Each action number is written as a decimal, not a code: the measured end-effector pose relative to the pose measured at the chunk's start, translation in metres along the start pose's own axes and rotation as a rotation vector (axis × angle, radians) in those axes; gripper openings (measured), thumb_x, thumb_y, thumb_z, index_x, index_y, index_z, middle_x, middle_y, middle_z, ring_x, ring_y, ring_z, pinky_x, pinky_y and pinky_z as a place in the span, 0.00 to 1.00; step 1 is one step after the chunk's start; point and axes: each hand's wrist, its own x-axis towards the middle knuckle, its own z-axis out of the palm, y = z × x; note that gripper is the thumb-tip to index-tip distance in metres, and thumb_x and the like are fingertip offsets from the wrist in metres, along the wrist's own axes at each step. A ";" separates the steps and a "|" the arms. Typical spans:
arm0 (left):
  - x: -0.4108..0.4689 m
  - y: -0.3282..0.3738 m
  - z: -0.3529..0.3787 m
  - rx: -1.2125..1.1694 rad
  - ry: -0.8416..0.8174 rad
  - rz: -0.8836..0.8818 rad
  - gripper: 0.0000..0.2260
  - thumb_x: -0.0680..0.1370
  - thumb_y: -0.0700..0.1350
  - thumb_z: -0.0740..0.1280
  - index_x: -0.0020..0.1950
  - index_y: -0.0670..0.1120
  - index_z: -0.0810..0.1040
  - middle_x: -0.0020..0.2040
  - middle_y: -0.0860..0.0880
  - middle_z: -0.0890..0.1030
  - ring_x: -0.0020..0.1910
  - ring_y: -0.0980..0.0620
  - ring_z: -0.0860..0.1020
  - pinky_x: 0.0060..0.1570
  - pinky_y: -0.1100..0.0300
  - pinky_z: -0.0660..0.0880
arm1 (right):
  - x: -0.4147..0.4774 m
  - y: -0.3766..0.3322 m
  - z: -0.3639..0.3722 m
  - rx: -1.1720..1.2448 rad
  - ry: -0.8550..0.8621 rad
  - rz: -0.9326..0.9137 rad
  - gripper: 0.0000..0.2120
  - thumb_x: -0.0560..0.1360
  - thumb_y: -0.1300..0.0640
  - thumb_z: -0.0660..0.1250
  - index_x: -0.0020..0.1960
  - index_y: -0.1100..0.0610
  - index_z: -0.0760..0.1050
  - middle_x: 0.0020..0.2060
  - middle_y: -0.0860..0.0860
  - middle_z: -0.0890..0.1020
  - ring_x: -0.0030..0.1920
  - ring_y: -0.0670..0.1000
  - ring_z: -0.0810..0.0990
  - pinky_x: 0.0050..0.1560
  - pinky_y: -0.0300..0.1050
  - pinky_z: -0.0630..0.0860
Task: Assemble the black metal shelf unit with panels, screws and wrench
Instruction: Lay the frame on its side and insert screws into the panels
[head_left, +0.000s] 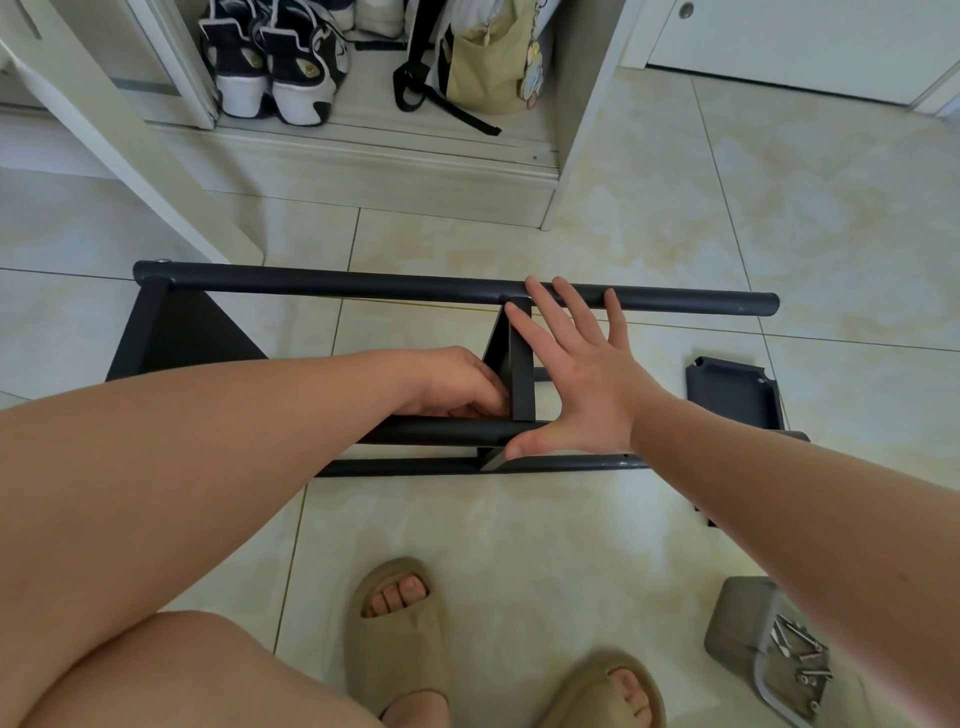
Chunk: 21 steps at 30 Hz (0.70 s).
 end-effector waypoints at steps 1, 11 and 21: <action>-0.001 0.001 0.000 -0.011 -0.010 -0.004 0.06 0.76 0.33 0.67 0.45 0.42 0.83 0.38 0.45 0.84 0.36 0.51 0.83 0.42 0.62 0.79 | 0.000 0.000 0.000 0.000 0.001 0.000 0.66 0.56 0.13 0.51 0.81 0.47 0.33 0.80 0.49 0.32 0.79 0.55 0.30 0.74 0.68 0.29; -0.001 0.002 -0.001 -0.075 -0.146 -0.045 0.06 0.77 0.33 0.66 0.44 0.41 0.81 0.41 0.45 0.84 0.43 0.48 0.82 0.53 0.59 0.78 | 0.000 0.000 0.000 -0.009 0.006 0.001 0.65 0.56 0.13 0.51 0.81 0.47 0.33 0.80 0.50 0.32 0.79 0.55 0.30 0.74 0.69 0.30; -0.001 -0.001 -0.004 -0.104 -0.234 -0.114 0.10 0.79 0.38 0.64 0.55 0.40 0.83 0.51 0.42 0.84 0.53 0.46 0.81 0.63 0.54 0.74 | 0.000 0.001 0.000 -0.006 0.005 -0.010 0.66 0.55 0.11 0.44 0.81 0.47 0.33 0.80 0.50 0.32 0.79 0.55 0.29 0.75 0.70 0.32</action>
